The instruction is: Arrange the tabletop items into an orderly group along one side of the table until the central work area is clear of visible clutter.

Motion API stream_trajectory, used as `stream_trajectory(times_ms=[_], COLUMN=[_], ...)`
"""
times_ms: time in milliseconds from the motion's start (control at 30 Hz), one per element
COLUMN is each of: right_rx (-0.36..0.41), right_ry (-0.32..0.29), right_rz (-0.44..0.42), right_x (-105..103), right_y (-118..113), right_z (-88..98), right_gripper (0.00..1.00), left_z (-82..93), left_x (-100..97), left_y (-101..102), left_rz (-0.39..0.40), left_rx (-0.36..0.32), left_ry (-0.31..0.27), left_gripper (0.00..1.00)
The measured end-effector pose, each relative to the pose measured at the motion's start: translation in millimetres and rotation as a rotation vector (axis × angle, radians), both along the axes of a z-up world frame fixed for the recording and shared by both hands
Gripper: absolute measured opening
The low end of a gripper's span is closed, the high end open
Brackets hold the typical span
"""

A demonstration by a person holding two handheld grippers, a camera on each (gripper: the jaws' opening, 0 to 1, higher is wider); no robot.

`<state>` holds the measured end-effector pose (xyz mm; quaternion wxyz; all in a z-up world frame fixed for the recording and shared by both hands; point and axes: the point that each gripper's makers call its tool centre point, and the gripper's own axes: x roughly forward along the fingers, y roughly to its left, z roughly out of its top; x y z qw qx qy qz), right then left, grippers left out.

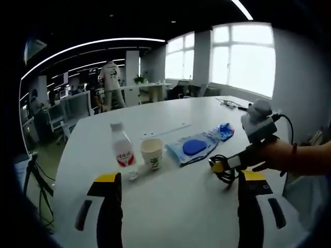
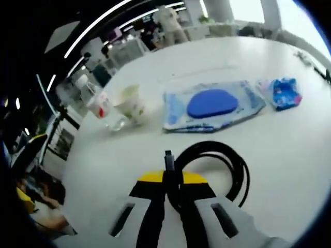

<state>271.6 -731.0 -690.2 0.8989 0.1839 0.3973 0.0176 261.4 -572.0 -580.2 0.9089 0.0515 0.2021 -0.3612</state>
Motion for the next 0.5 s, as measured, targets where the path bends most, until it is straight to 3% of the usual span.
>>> stream_trajectory(times_ms=[500], right_rx=[0.010], right_ry=[-0.088], right_rz=[-0.111], right_x=[-2], right_y=[-44], right_z=[38.4], right_gripper=[0.05], left_z=[1.3], left_x=[-2.6], left_y=[-1], left_rz=[-0.015], left_rx=[0.009], left_ry=[-0.003], left_gripper=[0.92])
